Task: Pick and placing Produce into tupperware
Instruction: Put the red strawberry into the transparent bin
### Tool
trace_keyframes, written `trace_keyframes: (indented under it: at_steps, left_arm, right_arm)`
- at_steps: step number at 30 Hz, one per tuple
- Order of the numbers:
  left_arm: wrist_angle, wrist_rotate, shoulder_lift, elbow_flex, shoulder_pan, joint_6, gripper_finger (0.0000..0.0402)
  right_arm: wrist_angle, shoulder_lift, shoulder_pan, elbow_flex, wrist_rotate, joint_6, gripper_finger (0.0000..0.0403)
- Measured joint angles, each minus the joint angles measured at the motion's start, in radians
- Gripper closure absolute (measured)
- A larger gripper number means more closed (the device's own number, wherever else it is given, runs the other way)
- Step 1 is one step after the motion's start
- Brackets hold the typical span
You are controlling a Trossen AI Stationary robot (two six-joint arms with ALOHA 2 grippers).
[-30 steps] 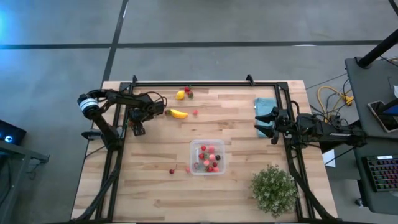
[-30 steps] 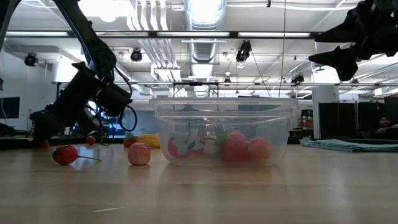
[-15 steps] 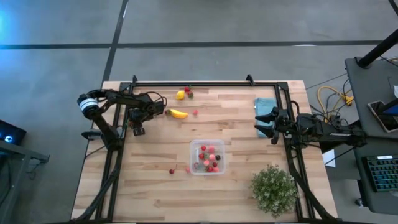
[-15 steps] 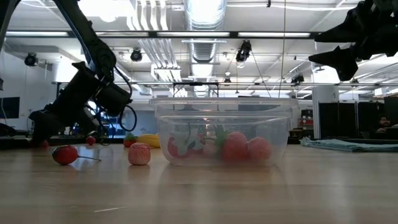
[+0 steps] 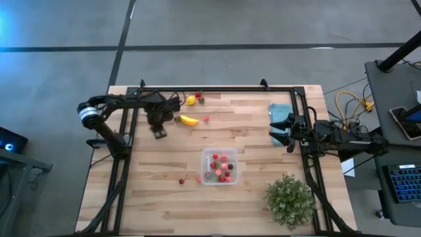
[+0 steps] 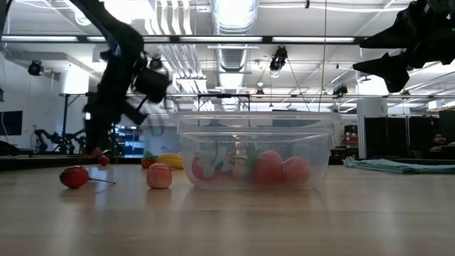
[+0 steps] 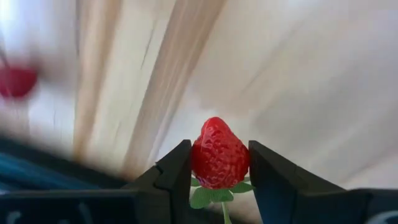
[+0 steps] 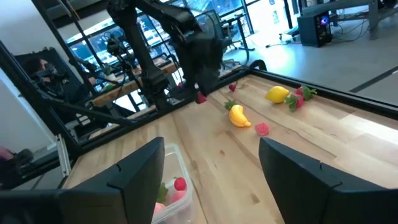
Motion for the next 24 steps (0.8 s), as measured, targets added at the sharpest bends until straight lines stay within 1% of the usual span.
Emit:
trace_keyframes:
  at_steps: [2,6,9,13,15,20,24]
  left_arm:
    - [0.038,0.085,-0.034,0.049,-0.022,0.003,0.0281]
    - [0.177,0.29,-0.115,0.123,-0.078,0.032,0.0281]
    - [0.313,0.403,-0.163,0.143,-0.131,0.033,0.0281]
    - [0.502,0.59,-0.191,0.139,-0.211,0.004,0.0281]
    - [0.586,0.618,-0.18,0.138,-0.267,-0.062,0.0281]
    - [0.709,0.618,-0.084,0.144,-0.411,-0.183,0.0281]
    - [0.78,0.632,-0.011,0.162,-0.472,-0.267,0.0281]
  right_arm:
    - [0.0,0.0,0.0,0.0,0.0,0.0,0.0149]
    - [0.0,0.0,0.0,0.0,0.0,0.0,0.0153]
    - [0.0,0.0,0.0,0.0,0.0,0.0,0.0156]
    - [0.0,0.0,0.0,0.0,0.0,0.0,0.0155]
    - [0.0,0.0,0.0,0.0,0.0,0.0,0.0153]
    - [0.0,0.0,0.0,0.0,0.0,0.0,0.0152]
    - [0.0,0.0,0.0,0.0,0.0,0.0,0.0156]
